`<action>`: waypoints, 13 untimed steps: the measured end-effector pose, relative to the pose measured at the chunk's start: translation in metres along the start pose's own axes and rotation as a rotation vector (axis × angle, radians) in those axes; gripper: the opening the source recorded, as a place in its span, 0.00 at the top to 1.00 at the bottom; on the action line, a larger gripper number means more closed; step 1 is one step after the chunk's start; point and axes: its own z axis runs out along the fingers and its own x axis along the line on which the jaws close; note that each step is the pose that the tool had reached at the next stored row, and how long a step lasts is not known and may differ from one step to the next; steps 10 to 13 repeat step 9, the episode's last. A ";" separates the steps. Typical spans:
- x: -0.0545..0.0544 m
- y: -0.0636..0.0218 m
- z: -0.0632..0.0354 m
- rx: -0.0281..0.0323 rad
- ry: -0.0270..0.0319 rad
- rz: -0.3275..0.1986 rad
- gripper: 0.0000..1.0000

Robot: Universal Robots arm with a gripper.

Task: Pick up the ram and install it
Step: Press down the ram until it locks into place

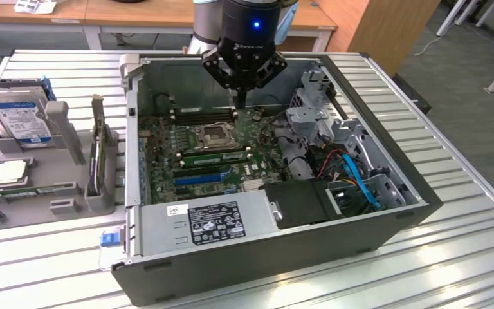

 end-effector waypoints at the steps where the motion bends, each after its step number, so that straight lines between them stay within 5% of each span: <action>1: 0.000 0.0000 -0.0001 0.0016 -0.0001 0.001 0.89; 9: 0.000 0.0000 -0.0001 0.0131 -0.0012 0.005 0.89; 13: 0.000 0.0000 -0.0001 0.0131 -0.0012 0.005 0.89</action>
